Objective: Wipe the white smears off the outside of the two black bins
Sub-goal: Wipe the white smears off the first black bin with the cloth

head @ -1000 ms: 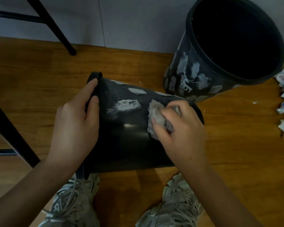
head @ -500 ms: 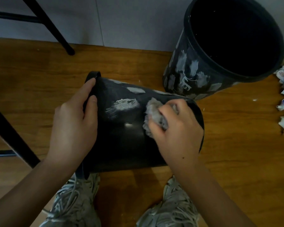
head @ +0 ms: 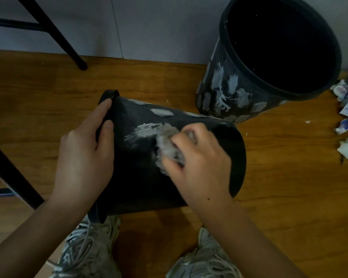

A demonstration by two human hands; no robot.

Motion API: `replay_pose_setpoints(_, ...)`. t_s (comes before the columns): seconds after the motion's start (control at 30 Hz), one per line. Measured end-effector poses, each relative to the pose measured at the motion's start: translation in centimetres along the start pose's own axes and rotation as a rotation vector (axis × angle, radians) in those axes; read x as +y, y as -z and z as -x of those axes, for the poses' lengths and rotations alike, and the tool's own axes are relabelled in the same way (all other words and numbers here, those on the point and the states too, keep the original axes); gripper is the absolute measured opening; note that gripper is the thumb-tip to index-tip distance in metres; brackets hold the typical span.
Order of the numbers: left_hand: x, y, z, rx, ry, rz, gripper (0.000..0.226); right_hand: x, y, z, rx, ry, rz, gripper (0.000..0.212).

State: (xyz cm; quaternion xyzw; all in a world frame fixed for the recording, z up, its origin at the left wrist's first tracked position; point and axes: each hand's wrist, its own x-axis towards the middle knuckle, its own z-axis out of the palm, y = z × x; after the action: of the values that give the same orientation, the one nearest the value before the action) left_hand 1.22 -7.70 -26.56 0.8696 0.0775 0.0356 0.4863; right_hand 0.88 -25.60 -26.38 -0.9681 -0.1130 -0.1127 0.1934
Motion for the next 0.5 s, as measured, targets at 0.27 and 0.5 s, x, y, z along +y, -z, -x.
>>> replay_pose_setpoints(0.27, 0.0, 0.0, 0.2, 0.004, -0.012, 0.019, 0.04, 7.6, 2.2, -0.3, -0.036, -0.342, 0.139, 0.021)
replay_pose_setpoints(0.5, -0.1, -0.2, 0.0, 0.008, 0.003, 0.014, 0.04, 4.3, 1.1, -3.1, -0.125, -0.097, 0.075, 0.019)
